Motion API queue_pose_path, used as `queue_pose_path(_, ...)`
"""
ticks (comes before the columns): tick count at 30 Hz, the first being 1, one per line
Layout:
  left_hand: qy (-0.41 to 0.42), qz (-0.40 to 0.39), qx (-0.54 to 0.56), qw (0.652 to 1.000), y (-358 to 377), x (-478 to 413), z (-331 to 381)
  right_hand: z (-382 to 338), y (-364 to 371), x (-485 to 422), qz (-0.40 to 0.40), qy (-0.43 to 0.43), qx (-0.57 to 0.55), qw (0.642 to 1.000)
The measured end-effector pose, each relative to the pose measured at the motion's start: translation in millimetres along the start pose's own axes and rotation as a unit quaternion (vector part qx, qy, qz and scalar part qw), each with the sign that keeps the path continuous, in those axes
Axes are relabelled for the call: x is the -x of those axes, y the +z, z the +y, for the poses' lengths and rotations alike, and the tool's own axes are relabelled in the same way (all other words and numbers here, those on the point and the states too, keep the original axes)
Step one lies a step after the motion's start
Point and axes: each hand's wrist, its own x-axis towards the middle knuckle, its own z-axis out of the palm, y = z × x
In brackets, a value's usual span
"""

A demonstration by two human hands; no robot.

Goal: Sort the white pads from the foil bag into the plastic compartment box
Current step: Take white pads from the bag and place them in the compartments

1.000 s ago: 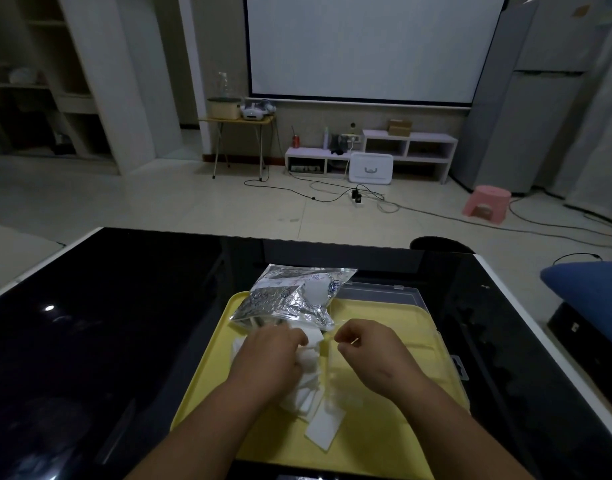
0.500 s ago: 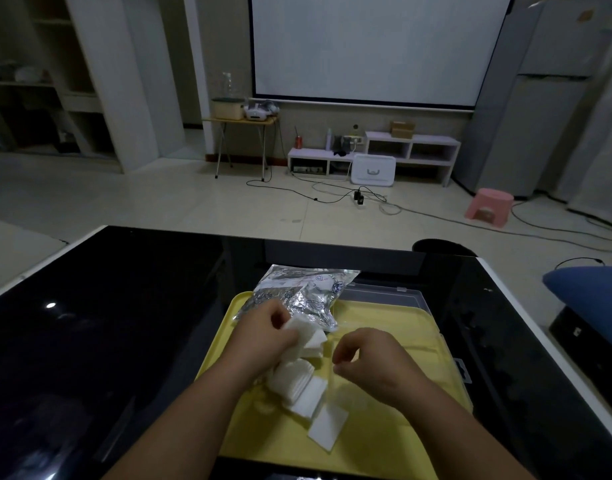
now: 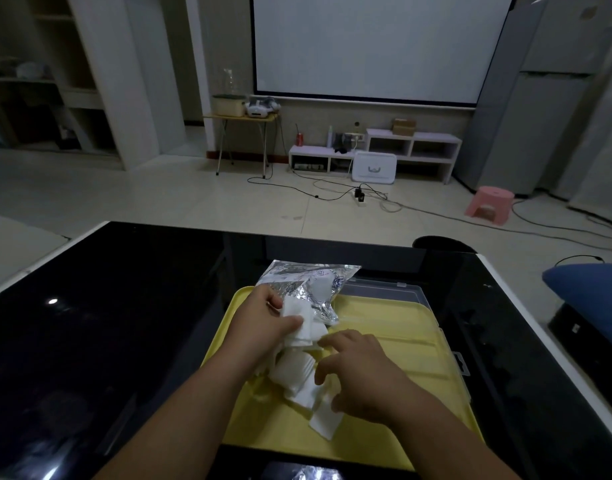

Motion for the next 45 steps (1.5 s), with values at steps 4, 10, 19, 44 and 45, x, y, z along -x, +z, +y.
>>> queue_pose_path(4, 0.002, -0.004, -0.001, 1.000, 1.0, 0.4, -0.8, -4.8, 6.5, 1.6, 0.006, -0.017, 0.023, 1.000)
queue_pose_path(10, -0.003, -0.009, 0.005, 1.000, 1.6, -0.7, -3.7, -7.1, 15.2, -0.1, -0.011, -0.004, 0.038, 0.999)
queue_pose_path(19, -0.003, -0.008, 0.004, 1.000, 1.3, -0.8, -3.4, -13.1, 19.1, -4.2, 0.042, -0.010, 0.038, 0.998)
queue_pose_path(44, -0.045, 0.006, 0.077, 0.996, -0.3, -4.4, -6.1, 25.9, -8.3, -8.4, 0.195, 0.127, -0.351, 0.907)
queue_pose_path(45, -0.051, -0.001, 0.083, 0.995, 0.7, -3.5, -5.6, 26.3, -8.4, -8.8, 0.206, 0.133, -0.371, 0.896)
